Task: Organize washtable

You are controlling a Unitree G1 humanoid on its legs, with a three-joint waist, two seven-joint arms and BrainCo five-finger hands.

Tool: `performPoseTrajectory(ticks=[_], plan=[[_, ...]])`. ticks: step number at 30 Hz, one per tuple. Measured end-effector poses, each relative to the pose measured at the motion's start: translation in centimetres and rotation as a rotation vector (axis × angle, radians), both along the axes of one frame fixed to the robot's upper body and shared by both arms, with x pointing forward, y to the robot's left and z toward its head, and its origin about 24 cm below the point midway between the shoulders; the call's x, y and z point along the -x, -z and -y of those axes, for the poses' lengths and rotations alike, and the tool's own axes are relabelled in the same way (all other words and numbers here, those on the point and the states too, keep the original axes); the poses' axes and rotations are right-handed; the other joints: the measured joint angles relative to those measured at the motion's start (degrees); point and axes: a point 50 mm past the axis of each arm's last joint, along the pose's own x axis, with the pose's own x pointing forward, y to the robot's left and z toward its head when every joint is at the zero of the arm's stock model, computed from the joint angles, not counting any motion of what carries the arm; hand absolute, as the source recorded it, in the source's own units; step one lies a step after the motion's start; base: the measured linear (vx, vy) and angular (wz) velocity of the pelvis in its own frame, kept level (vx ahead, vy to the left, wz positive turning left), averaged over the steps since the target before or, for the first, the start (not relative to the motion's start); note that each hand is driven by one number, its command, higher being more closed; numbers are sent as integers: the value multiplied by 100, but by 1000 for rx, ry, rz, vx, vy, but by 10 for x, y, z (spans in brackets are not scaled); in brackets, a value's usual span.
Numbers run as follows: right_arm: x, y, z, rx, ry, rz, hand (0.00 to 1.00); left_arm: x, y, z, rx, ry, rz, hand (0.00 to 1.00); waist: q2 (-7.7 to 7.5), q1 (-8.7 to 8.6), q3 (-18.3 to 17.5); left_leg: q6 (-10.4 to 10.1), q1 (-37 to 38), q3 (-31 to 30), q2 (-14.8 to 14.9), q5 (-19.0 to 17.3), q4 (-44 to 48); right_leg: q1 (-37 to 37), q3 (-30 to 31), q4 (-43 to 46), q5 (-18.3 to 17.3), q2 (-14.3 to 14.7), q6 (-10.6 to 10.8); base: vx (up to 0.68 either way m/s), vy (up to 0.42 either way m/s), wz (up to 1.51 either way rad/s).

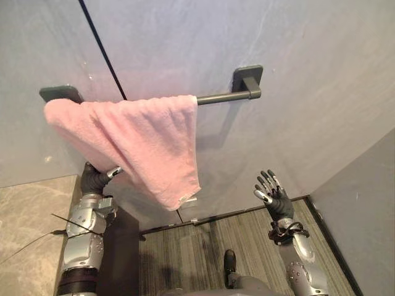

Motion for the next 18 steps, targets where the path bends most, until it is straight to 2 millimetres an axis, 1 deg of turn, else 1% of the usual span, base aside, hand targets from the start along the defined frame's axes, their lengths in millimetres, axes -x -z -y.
performPoseTrajectory(ticks=[3, 4, 6, 7, 9, 10, 11, 12, 13, 15, 18], plan=[[-1, -8, 0, -12, -6, 36, 0, -2, -2, 1, -21, 4, -1, 100, -10, -9, 2, -11, -41, -1, 13, -16, 64, -17, -2, 0, 6, 6, -8, -6, 5, -1], [-2, -13, -3, -7, -30, 60, 0, -4, -3, 2, -38, 7, 0, 100, -14, -3, 2, -10, -52, 3, 16, -22, 102, -17, -5, 0, -16, 12, 21, 0, 0, 0], [-3, -18, -6, -7, -57, 82, 0, -5, -4, 2, -44, 9, -2, 100, -14, -1, 2, -19, -68, 8, 32, -53, 164, -17, -6, 0, -30, 22, 5, -3, 8, -2], [-4, -25, -8, -11, -80, 111, 0, -6, -4, 2, -53, 9, -3, 100, -14, -5, 2, -29, -105, 18, 52, -83, 237, -17, -10, 1, -39, 33, -7, -14, 28, -5], [-9, -43, -21, -26, -163, 190, 0, -9, -7, 4, -60, 14, -2, 100, -33, 9, -9, -45, -151, 31, 91, -127, 342, -17, -19, 1, -40, 60, -8, -13, 30, -4], [-11, -46, -24, -25, -183, 206, 0, -9, -7, 4, -60, 14, -1, 100, -39, 7, -13, -46, -152, 34, 94, -129, 347, -17, -18, 1, -40, 63, -8, -3, 35, -2], [-17, -58, -30, -10, -251, 253, 0, -12, -8, 5, -67, 24, -1, 100, -59, 8, -23, -55, -161, 29, 104, -134, 361, -17, -7, 1, -41, 66, -9, 0, 0, 0], [-20, -62, -31, 5, -276, 271, 0, -14, -8, 6, -74, 33, -5, 100, -63, 10, -23, -55, -168, 12, 105, -133, 362, -17, -8, 1, -39, 62, -11, 7, 56, 5], [-26, -73, -32, 56, -329, 308, 0, -16, -10, 7, -92, 48, -7, 100, -70, 21, -25, -55, -176, -2, 105, -133, 368, -19, -16, 1, -22, 60, 0, 9, 47, 5], [-35, -88, -32, 130, -383, 351, 0, -17, -13, 5, -101, 48, -1, 100, -71, 29, -26, -55, -179, -4, 105, -133, 368, -20, -18, 1, -4, 57, 7, 17, 60, 2], [-44, -103, -33, 185, -428, 400, 0, -18, -16, 3, -111, 48, 2, 100, -73, 38, -27, -54, -180, -4, 103, -133, 362, -22, -19, 1, 29, 53, -29, 20, 61, 0]])
